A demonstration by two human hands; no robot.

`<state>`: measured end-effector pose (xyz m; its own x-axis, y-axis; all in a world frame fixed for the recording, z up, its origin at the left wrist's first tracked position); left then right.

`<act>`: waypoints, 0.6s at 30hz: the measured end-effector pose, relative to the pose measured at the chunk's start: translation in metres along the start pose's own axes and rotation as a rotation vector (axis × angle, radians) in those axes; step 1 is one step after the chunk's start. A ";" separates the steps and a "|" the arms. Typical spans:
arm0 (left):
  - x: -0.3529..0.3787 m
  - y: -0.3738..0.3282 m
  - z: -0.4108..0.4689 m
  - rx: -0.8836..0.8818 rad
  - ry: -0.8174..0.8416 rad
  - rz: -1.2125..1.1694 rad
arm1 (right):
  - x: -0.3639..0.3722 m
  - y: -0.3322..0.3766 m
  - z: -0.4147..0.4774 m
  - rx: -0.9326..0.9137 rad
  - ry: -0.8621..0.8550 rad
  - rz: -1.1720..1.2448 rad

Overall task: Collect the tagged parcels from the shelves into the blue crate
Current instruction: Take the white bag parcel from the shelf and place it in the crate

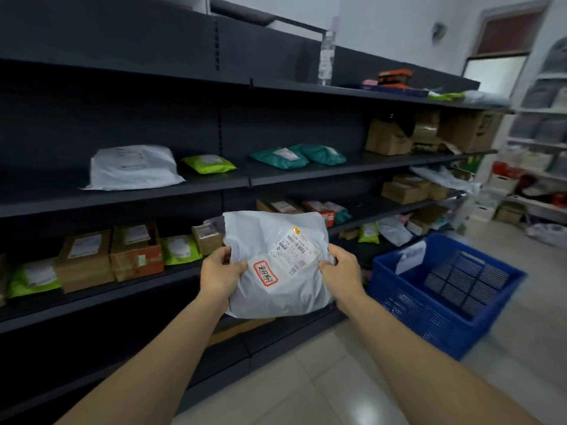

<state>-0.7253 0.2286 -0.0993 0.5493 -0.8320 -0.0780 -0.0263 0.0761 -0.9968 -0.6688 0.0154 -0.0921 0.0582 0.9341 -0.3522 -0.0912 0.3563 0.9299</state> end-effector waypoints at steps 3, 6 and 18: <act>0.062 0.004 -0.010 -0.022 0.042 -0.019 | -0.055 -0.026 0.013 0.022 -0.032 -0.009; 0.126 0.008 -0.022 -0.032 0.093 -0.035 | -0.110 -0.052 0.027 0.046 -0.055 -0.014; 0.355 0.017 -0.056 -0.069 0.258 -0.019 | -0.294 -0.159 0.093 0.185 -0.175 -0.044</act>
<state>-0.5772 -0.0958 -0.1448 0.3194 -0.9461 -0.0530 -0.0801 0.0288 -0.9964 -0.5792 -0.3175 -0.1267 0.2304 0.8940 -0.3844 0.0977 0.3718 0.9232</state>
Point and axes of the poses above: each hand's wrist, its own z-axis towards the middle knuckle, its own x-axis out of the palm, y = z × x, the point moved 2 cm from there along z, towards the middle knuckle, and after that the axes turned 3 degrees about x, right-handed, at the moved point
